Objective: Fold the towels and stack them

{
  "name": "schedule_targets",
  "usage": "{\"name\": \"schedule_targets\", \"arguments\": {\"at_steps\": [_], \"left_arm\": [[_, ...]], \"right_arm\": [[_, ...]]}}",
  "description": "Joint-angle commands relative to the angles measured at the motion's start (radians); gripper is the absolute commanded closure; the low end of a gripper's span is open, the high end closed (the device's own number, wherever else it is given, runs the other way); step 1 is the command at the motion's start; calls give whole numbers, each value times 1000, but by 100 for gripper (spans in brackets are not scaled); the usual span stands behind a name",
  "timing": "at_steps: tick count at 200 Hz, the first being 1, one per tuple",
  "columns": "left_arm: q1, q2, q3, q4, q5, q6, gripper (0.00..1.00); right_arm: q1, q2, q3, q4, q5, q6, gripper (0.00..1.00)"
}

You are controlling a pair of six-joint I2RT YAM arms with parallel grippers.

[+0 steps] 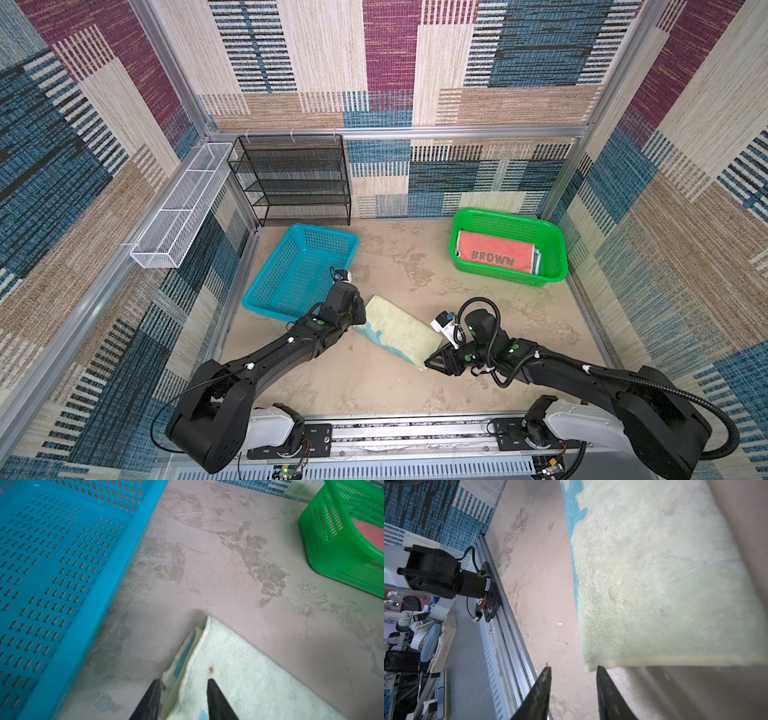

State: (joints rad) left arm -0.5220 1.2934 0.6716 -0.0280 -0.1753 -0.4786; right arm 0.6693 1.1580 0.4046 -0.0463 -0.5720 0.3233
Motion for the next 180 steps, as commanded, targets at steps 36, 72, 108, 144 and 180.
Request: {"name": "schedule_targets", "arguments": {"at_steps": [36,72,108,144,180], "left_arm": [[-4,-17,12,28,146,-17,59],[-12,27,3,68,201,-22,63],[-15,100,-6,96,258,-11,70],[-15,154,-5,97,244,-3,73],[-15,212,-9,102,216,-3,75]], "right_arm": [[0,-30,-49,50,303,304,42],[0,-87,-98,95,317,397,39],[1,-56,-75,57,336,413,40],[3,58,-27,46,332,427,41],[19,150,17,61,354,435,42]]}}
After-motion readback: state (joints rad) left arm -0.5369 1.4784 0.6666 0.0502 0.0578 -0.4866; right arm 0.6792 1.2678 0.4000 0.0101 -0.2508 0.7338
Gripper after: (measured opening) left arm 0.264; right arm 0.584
